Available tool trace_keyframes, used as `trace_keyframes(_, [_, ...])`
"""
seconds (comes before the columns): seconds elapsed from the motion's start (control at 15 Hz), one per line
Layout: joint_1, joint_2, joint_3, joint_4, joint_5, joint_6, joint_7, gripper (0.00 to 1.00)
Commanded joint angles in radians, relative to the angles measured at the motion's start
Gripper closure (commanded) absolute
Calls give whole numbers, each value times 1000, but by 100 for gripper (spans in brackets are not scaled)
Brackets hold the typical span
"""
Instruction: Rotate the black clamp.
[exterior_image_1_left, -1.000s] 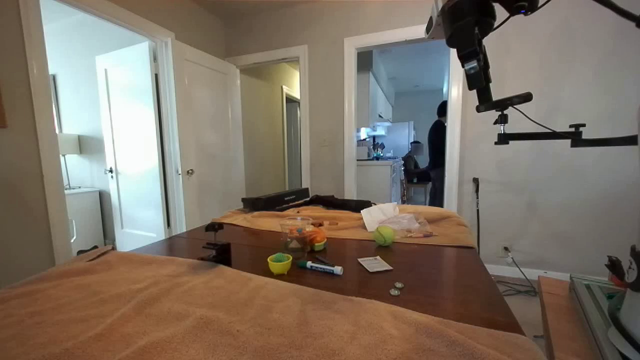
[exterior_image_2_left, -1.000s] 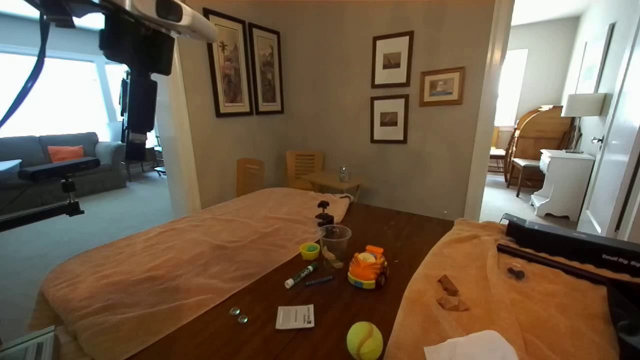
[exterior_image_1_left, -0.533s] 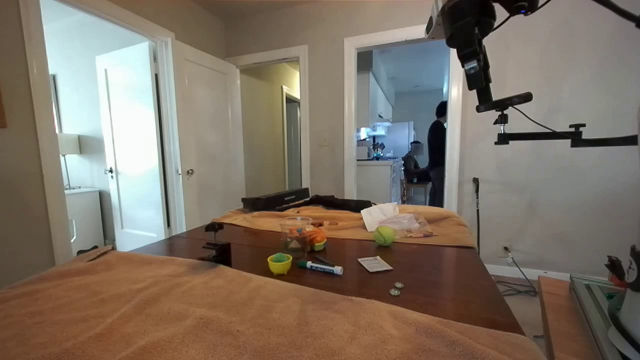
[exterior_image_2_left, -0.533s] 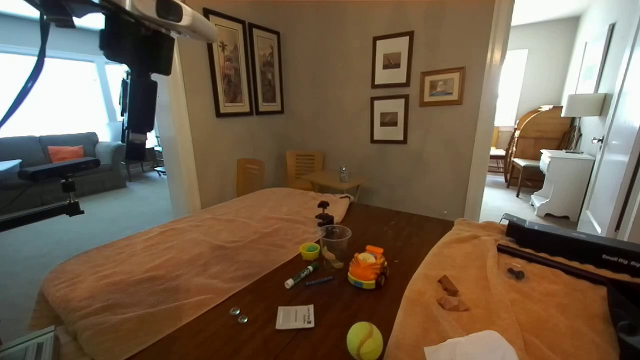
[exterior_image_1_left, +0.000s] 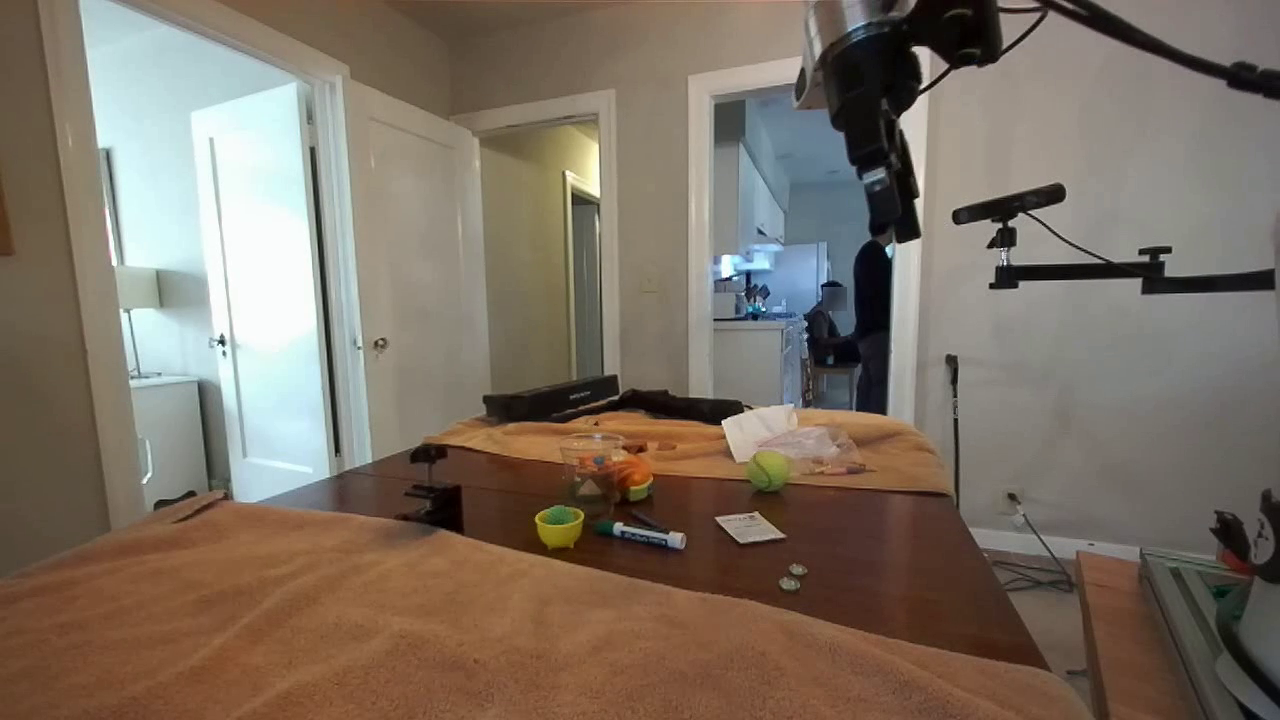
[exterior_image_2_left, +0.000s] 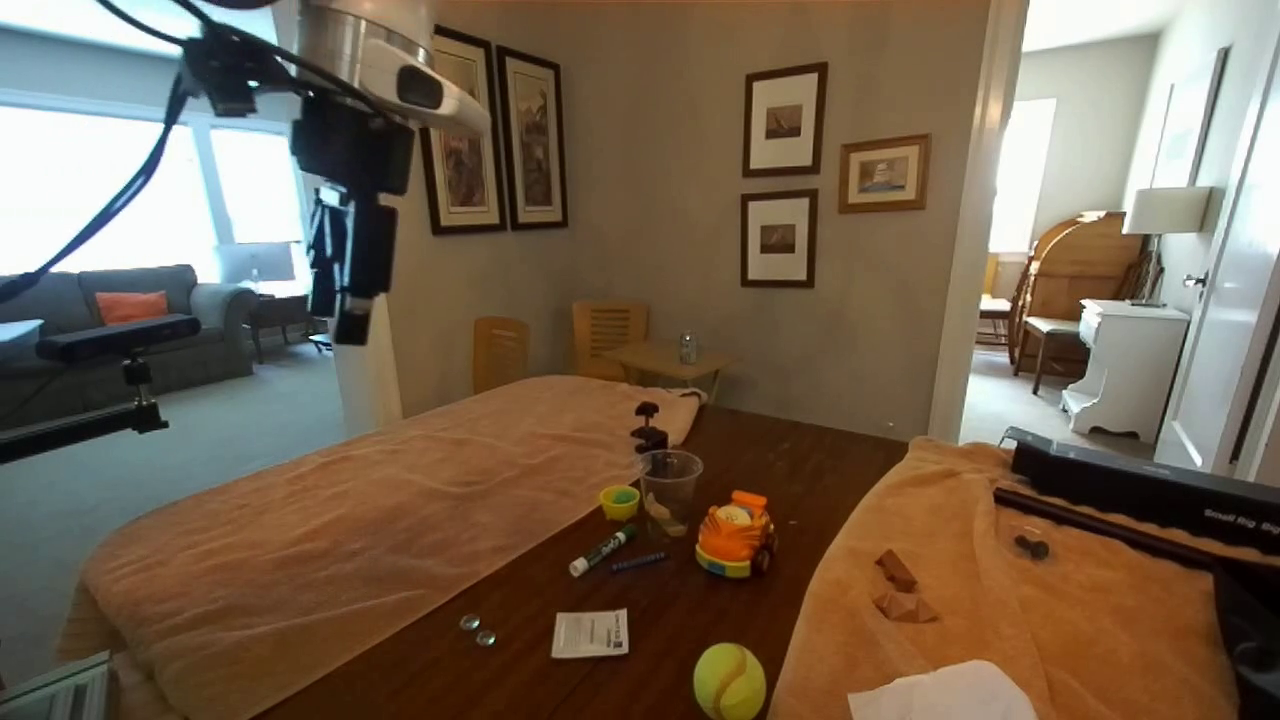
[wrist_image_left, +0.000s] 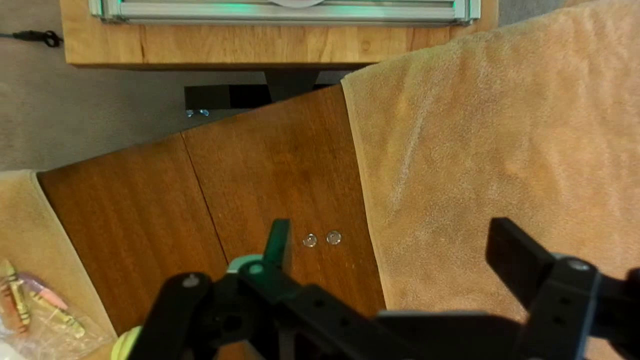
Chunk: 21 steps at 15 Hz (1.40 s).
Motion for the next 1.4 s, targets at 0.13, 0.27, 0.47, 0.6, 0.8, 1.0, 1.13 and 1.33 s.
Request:
trace_keyframes(0.13, [23,376,60,243,-37,66,4,0])
trace_keyframes(0.27, [25,498,73,357,-40,72,19,0])
trace_keyframes(0.47, [38,652,89,522,-59,62,29,0])
trace_keyframes(0.6, [53,748,99,635,-76,56,26,0])
trace_keyframes(0.8, [85,884,113,796,-121,71,21,0])
trace_keyframes(1.0, [131,989,110,935,-262,117,9,0])
trace_keyframes(1.13, [121,936,108,850,-215,129,4,0])
trace_keyframes(1.33, [131,975,107,900,-231,130,4,0])
